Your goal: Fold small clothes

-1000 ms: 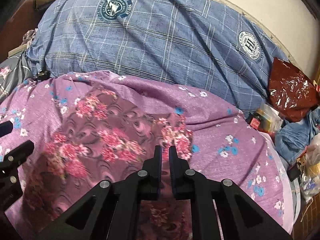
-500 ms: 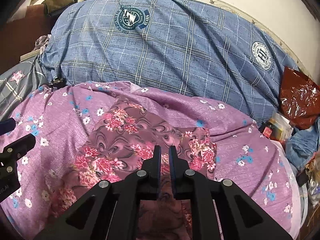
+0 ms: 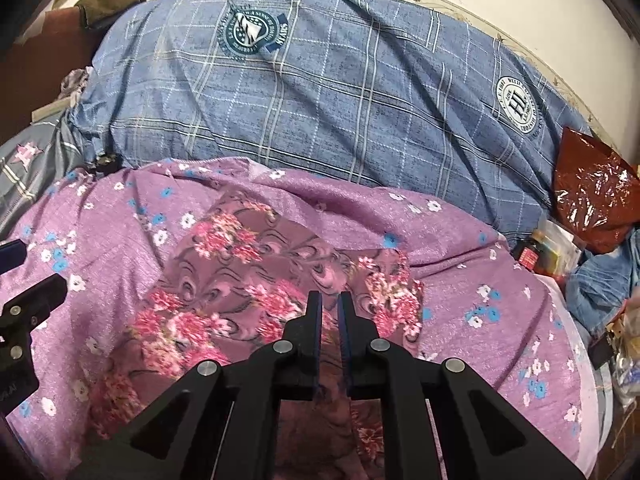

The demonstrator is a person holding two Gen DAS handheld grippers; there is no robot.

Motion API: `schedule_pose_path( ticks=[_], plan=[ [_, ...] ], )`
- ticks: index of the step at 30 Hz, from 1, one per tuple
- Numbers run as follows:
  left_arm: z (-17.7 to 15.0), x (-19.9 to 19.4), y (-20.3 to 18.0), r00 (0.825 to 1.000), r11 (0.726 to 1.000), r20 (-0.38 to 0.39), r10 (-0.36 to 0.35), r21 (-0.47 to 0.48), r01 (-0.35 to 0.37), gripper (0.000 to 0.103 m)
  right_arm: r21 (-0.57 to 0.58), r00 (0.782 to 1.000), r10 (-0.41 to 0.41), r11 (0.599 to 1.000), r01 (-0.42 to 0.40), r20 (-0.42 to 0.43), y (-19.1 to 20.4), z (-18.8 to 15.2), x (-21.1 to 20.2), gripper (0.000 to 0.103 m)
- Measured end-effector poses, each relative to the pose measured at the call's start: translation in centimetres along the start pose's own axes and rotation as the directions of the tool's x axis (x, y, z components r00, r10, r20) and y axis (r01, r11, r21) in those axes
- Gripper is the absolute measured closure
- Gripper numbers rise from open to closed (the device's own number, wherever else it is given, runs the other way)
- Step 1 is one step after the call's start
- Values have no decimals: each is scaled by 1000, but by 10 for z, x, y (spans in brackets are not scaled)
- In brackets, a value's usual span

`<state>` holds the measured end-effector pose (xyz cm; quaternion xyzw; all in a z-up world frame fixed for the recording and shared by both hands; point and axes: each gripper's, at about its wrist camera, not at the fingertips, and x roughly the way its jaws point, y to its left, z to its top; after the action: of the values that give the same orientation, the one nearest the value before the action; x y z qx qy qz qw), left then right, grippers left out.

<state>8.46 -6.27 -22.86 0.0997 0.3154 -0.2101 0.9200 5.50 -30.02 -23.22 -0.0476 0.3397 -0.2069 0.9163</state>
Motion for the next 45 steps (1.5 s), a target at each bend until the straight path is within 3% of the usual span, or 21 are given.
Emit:
schedule_pose_path(
  ticks=[11,34,38,41,45],
  plan=[
    [0,1,-21,999,999,-6,-33,43,33,41,12,996,0,1000,1,-92,-14,-10,15,94],
    [1,3,-26,999,998,-2,-39,41,39,41,5,997,5,1000,-4,-73,-18,-11,13,94],
    [-5,18,-27,996,998,-76,-46,45,50,41,43,986,94,995,-89,-139,-22,-18,18,94],
    [-20,47,-28,982,997,-189,-5,77,20,41,89,949,187,981,-170,-253,-29,-32,34,84],
    [-20,47,-24,980,997,-199,-24,62,37,41,98,948,233,971,-217,-215,-34,-42,23,83]
  ],
)
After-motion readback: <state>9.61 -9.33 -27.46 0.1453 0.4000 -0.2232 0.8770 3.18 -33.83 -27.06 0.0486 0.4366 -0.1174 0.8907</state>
